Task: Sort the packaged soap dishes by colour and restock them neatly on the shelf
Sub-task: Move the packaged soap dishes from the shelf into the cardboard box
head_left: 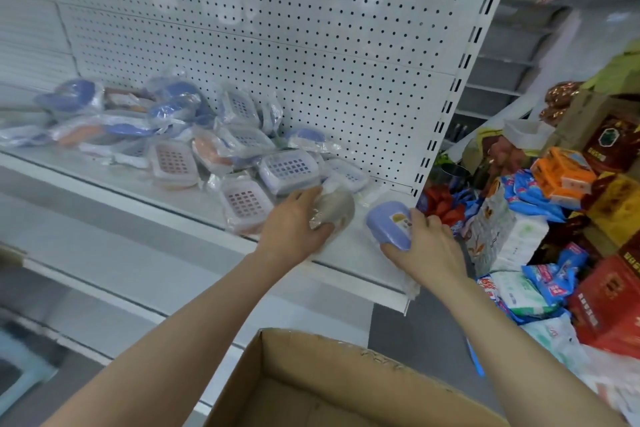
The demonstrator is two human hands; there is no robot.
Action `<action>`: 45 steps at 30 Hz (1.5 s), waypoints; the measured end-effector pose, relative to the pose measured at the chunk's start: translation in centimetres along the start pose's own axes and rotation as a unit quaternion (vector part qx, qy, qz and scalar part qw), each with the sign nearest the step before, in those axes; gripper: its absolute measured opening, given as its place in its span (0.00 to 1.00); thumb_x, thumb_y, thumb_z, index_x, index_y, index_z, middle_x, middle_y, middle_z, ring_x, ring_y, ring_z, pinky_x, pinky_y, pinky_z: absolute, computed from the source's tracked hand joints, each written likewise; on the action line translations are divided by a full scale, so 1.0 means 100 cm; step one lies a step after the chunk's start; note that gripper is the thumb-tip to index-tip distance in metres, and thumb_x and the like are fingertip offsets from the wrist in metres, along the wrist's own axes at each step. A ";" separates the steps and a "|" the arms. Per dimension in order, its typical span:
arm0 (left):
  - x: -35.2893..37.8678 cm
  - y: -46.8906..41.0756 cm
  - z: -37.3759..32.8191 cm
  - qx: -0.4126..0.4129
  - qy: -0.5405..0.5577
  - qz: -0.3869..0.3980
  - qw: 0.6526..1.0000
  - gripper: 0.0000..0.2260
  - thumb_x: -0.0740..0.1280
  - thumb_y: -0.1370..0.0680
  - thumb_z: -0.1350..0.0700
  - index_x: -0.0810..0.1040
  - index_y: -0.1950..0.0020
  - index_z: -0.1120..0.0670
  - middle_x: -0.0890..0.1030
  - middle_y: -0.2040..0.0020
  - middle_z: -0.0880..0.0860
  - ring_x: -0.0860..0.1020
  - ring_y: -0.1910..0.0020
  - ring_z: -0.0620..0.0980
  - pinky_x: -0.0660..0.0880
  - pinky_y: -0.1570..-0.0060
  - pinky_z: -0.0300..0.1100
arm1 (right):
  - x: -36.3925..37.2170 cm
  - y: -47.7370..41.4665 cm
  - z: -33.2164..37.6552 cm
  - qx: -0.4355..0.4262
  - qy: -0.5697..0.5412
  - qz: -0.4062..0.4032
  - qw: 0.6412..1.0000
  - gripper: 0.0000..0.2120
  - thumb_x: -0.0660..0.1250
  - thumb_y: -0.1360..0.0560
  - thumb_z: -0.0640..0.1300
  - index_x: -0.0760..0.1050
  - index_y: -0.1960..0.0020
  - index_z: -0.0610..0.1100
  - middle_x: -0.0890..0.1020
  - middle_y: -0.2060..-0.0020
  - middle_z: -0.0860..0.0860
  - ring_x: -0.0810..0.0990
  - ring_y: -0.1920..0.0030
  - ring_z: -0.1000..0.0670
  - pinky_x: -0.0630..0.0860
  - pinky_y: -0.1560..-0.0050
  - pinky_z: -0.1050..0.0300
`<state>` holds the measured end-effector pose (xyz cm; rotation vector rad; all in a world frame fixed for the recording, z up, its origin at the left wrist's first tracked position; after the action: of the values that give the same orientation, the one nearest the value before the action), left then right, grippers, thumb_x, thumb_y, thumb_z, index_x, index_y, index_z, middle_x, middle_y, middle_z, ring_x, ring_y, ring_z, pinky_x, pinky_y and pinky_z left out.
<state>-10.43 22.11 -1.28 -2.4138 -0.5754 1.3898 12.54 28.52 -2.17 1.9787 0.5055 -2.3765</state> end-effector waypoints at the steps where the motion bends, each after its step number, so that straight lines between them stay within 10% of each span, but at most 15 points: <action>1: -0.007 0.012 -0.003 -0.003 0.020 -0.014 1.000 0.30 0.72 0.28 0.47 0.70 0.28 0.54 0.76 0.36 0.57 0.76 0.40 0.57 0.71 0.45 0.47 | -0.006 0.008 -0.002 -0.004 -0.002 -0.009 1.000 0.37 0.65 0.29 0.64 0.60 0.27 0.46 0.71 0.40 0.43 0.71 0.41 0.39 0.72 0.46 0.47; 19: -0.049 0.295 0.080 -0.269 0.084 -0.023 0.959 0.30 0.70 0.28 0.40 0.68 0.29 0.47 0.77 0.37 0.50 0.77 0.42 0.54 0.76 0.44 0.52 | 0.057 0.202 0.081 -0.153 -0.093 0.032 0.983 0.38 0.68 0.30 0.61 0.62 0.28 0.42 0.73 0.40 0.41 0.72 0.42 0.39 0.71 0.45 0.47; 45: -0.430 0.459 0.546 -0.450 0.042 -0.193 0.871 0.28 0.74 0.28 0.45 0.70 0.30 0.46 0.79 0.41 0.47 0.78 0.43 0.49 0.76 0.42 0.50 | 0.198 0.265 0.729 -0.334 -0.222 0.103 0.910 0.34 0.72 0.34 0.59 0.67 0.34 0.44 0.75 0.45 0.46 0.73 0.46 0.43 0.74 0.47 0.49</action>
<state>-68.63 -35.66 -15.96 -2.7079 -1.9036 0.9265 -55.60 -10.92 -16.58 1.1026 0.8755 -2.0312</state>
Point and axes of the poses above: each hand's wrist, its own y-axis away from the middle knuckle, its own x-axis out of the palm, z = x × y, the point moved 7 cm from there along -y, towards the middle knuckle
